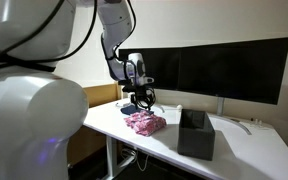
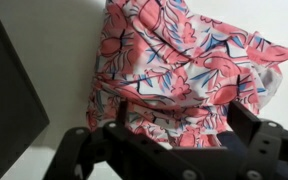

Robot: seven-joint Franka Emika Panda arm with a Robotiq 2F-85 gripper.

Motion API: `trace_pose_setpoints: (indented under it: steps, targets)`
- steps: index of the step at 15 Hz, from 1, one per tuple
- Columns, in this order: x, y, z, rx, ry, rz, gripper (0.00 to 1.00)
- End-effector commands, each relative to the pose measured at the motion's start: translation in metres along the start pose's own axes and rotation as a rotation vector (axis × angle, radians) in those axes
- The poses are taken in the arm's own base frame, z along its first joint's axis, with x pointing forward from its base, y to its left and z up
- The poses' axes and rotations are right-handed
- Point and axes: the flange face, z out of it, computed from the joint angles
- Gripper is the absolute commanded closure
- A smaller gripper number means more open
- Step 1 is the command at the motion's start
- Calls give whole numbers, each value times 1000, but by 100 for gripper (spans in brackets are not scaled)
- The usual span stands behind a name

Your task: Put the pink and blue cloth in the grey box

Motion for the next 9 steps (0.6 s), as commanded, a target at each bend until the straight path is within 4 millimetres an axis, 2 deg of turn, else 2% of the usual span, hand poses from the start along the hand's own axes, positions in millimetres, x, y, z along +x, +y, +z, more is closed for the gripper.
trace_pose_setpoints:
  steps: [1, 4, 9]
  targets:
    - [8, -8, 27, -18, -41, 8, 0]
    - [11, -9, 48, -28, -84, 10, 0]
    - [8, -9, 51, -20, -80, -6, 0]
